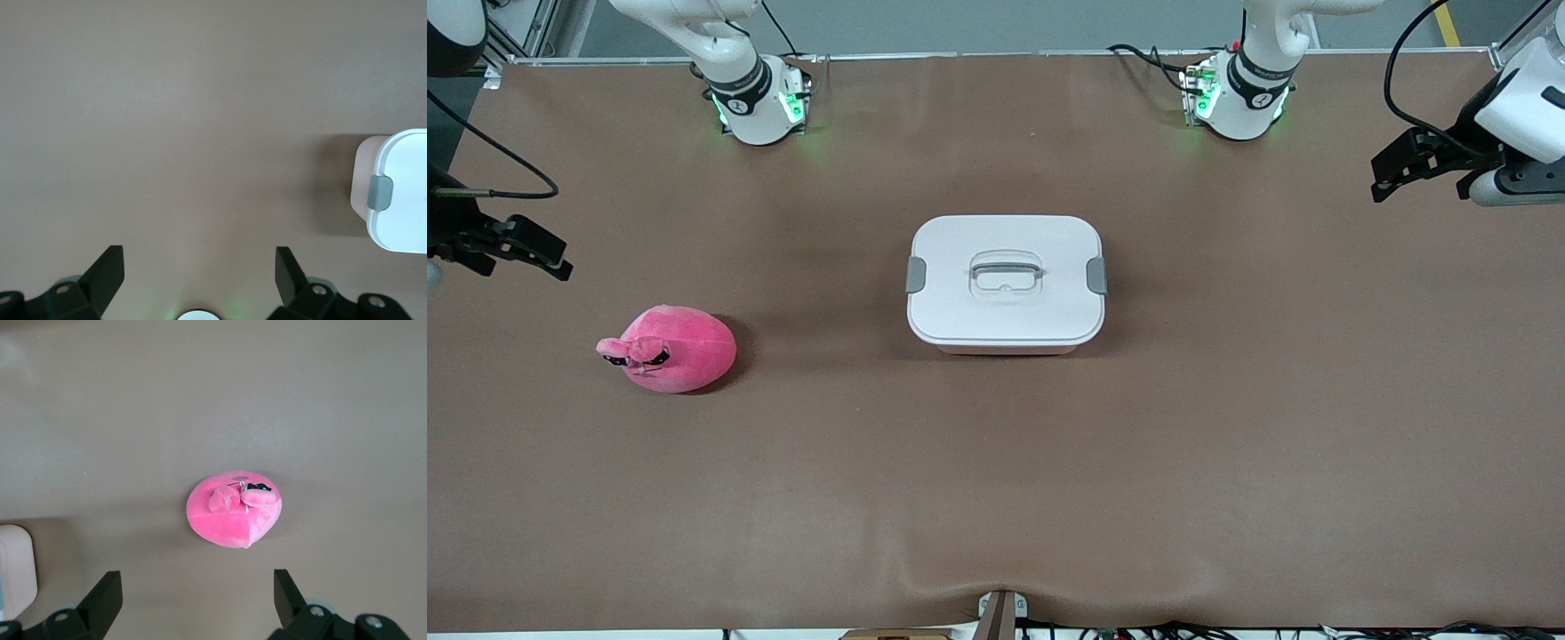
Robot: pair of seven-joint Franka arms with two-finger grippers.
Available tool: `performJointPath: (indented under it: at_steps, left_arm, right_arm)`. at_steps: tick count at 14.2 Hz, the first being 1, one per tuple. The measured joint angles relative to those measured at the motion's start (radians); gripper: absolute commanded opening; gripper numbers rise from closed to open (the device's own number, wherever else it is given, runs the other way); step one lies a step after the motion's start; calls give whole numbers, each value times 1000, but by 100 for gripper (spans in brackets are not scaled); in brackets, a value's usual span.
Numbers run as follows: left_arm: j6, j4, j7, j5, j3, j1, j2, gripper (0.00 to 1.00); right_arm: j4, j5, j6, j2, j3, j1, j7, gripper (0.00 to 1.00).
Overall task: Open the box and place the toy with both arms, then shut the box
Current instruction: 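Reach the right gripper down to the pink plush toy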
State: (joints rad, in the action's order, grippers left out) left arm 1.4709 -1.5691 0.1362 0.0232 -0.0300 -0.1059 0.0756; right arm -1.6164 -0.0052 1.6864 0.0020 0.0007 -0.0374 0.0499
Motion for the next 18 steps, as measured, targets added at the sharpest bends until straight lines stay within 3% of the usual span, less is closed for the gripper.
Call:
performJointPath:
  at_steps: [12,18]
  left_arm:
    - [0,7,0,0,25,22,0,100]
    - [0,7,1,0,25,26,-1,100]
  right_arm:
    - [-28,0,-52,1,1,-21,-56,100]
    - [-55,0,13,135,4,-20,-105,100]
